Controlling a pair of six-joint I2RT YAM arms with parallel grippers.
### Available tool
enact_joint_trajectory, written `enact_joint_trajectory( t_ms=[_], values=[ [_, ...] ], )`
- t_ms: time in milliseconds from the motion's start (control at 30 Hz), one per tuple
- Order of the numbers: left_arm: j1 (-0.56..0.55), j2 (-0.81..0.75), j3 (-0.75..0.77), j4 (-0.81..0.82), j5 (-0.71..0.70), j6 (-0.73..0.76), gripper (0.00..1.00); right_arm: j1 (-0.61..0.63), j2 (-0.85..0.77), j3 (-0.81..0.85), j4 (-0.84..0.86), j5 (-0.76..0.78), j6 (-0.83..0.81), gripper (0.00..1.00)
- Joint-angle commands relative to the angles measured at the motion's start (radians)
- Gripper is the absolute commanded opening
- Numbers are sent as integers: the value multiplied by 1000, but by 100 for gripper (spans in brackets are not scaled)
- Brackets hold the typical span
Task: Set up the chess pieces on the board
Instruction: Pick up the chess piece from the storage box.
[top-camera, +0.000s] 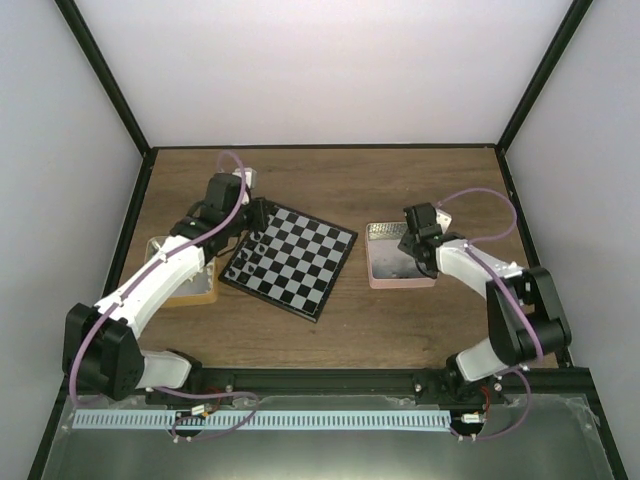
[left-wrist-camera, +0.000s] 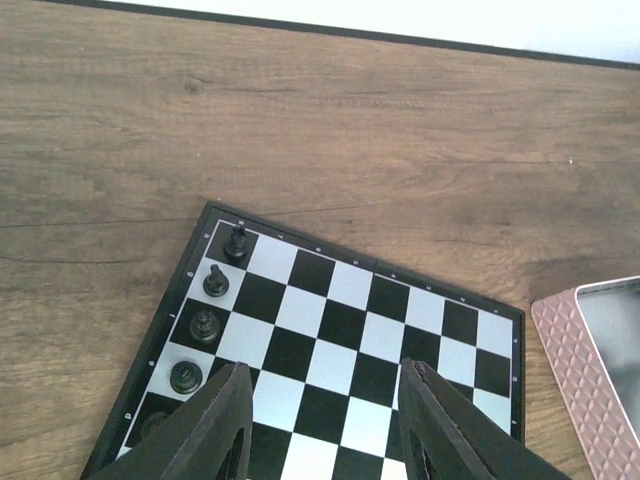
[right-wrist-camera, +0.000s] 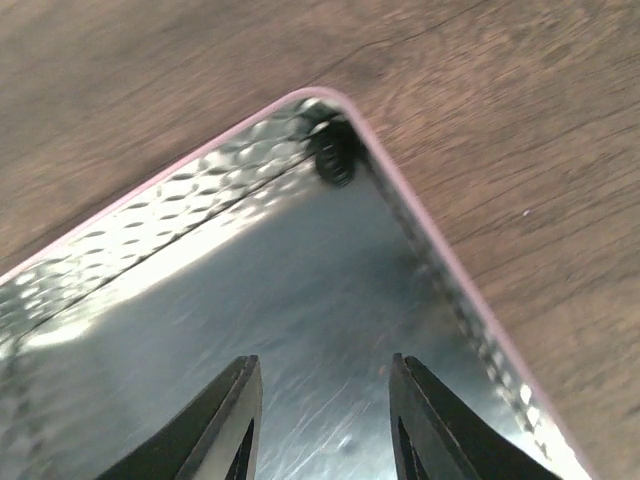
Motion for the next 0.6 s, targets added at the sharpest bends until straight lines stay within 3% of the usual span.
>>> enact_joint_trajectory(
  t_ms=[0, 567],
  values=[
    [4, 7, -16, 53, 30, 24, 43, -62, 114, 70, 50, 32, -90, 36],
    [4, 36, -15, 50, 33, 28, 43, -81, 330, 248, 71, 177, -83, 20]
  ],
)
